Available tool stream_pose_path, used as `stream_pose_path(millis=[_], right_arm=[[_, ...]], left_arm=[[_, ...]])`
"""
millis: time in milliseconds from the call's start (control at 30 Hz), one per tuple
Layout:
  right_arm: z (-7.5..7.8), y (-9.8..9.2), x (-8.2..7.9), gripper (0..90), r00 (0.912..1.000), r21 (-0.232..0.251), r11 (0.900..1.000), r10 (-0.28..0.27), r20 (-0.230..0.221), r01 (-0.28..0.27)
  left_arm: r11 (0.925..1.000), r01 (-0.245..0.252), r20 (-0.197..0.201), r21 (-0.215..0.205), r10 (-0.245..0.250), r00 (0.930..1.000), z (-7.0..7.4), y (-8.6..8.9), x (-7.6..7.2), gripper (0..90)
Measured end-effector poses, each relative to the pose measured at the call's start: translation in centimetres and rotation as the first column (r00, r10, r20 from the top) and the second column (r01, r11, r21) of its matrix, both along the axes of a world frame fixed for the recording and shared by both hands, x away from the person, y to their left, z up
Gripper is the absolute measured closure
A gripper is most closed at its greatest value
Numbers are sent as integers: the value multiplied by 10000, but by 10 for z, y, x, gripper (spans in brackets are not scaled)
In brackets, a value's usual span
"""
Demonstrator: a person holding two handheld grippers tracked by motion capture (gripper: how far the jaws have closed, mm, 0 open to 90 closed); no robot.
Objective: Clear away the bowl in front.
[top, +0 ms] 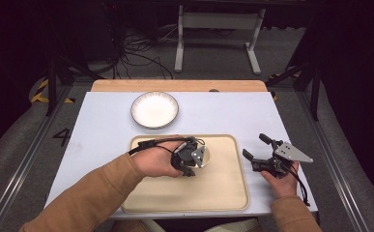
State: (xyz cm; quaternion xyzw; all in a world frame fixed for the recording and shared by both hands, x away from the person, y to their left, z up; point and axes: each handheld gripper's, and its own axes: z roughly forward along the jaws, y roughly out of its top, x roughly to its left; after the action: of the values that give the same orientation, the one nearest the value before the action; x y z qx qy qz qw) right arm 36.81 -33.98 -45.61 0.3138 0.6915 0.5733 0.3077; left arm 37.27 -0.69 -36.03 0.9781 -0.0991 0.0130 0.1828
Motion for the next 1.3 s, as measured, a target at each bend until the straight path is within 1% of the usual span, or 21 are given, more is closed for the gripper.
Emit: stream_pose_path(millis=[33,67,100,167,200,300,400,500,600,800,900,933,1000,1067,1133,1200,1233,1300], right_arm=[[0,0,0,91,10000,3,10000,4,-6,-4],[0,0,0,91,10000,2,10000,5,-4,-5],[0,0,0,91,10000,-2,10000,0,1,0],[0,0,0,90,10000,1,10000,5,-5,-5],[0,0,0,91,10000,4,10000,6,-6,-6],[0,0,0,91,10000,10,10000,6,-7,-6],[0,0,0,91,10000,9,10000,8,-7,-8],[0,0,0,91,10000,14,10000,10,-7,-10],[0,0,0,91,10000,28,10000,7,-11,-7],[0,0,0,91,10000,16,10000,7,-3,-7],[0,0,0,91,10000,21,10000,7,-4,-7],[0,0,0,91,10000,18,10000,7,-3,-7],[0,0,0,91,10000,9,10000,5,2,-5],[0,0,0,91,10000,9,10000,-1,2,1],[0,0,0,91,10000,7,10000,-6,1,6],[0,0,0,91,10000,3,10000,-6,2,6],[0,0,0,91,10000,-2,10000,-1,4,1],[0,0,0,91,10000,-2,10000,11,14,-11]], left_arm=[[10000,58,-11,34,-58,10000,0,0,0,824],[10000,-48,-24,29,48,10000,-2,0,0,824],[9999,70,-16,84,-70,10000,-2,-1,0,824],[9999,68,-28,99,-68,10000,-3,-1,0,824],[9999,-78,-98,97,79,9999,-5,-1,-1,824],[9998,22,-15,217,-21,10000,-7,-1,1,824],[9995,-18,-12,301,18,10000,-9,-2,2,824],[9992,-194,20,352,193,9998,-10,-1,1,824],[9991,-144,64,401,142,9999,-11,-1,2,824],[9986,-119,-23,516,120,9999,-14,-2,2,823],[9989,-168,-143,443,175,9997,-17,-1,3,821],[9990,-97,-130,427,102,9999,-18,-1,4,824],[9990,-150,-154,424,157,9998,-18,0,4,824],[9989,-80,-126,455,86,9999,-18,0,4,825],[9989,-172,-181,437,180,9997,-19,0,3,826],[9984,-221,-193,519,232,9995,-19,1,3,827],[9981,-106,-161,608,116,9998,-19,1,4,827],[9978,-256,-315,616,276,9991,-20,2,3,829]])
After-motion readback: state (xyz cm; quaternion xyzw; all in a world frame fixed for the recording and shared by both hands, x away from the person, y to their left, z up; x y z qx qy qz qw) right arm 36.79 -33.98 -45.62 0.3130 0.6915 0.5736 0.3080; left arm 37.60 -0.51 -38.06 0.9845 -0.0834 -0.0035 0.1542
